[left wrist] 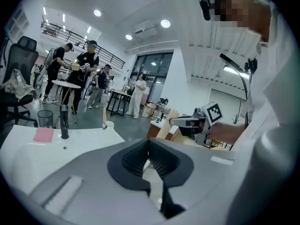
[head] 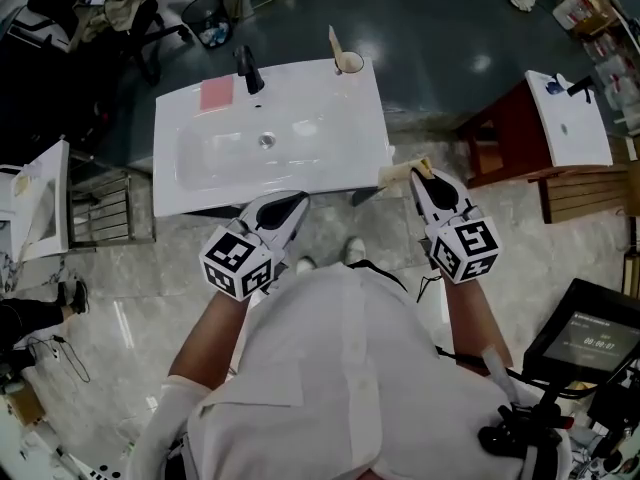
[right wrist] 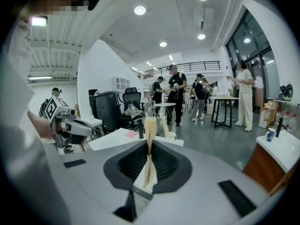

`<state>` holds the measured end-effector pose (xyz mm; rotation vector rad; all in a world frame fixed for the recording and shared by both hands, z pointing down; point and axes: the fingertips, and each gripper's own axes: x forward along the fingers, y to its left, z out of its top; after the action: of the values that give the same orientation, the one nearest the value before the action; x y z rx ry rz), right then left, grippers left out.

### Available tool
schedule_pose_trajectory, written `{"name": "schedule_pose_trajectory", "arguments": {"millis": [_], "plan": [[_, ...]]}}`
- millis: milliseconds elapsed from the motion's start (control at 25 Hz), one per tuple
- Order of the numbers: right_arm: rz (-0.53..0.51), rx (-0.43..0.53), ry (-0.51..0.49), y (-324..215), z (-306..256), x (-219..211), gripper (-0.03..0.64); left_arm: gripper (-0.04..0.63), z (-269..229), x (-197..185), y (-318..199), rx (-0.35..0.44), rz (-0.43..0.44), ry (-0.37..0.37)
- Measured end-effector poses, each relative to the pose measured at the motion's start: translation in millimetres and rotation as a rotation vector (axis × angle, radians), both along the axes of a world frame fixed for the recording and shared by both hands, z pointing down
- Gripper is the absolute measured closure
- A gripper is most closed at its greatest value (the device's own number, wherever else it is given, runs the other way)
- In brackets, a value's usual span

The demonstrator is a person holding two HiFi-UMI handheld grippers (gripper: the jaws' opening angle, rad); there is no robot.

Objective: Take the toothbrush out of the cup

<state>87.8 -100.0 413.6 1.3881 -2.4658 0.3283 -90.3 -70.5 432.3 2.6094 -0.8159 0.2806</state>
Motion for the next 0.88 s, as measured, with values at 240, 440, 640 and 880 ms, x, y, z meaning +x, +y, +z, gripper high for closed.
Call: {"name": "schedule_pose_trajectory", "arguments": {"millis": [240, 440, 640, 880], "plan": [[-0.057, 0.002, 0.001, -3, 4, 4, 0.589, 0.586, -4, 7, -25, 0.017, -0.057, -0.014], [-0.102, -0.001, -0.003, -18, 13, 26, 0.589, 0.562, -3, 23, -60, 0.025, -0.136, -0.026], [-0.104, -0.021, -0.023, -30, 22, 37, 0.589, 0.520, 3, 30, -105, 0.025, -0.180, -0.054], [-0.055, -0.006, -0.040, -60, 13, 33, 0.589, 0.499, 5, 27, -185, 0.038, -0.201, -0.042]]}}
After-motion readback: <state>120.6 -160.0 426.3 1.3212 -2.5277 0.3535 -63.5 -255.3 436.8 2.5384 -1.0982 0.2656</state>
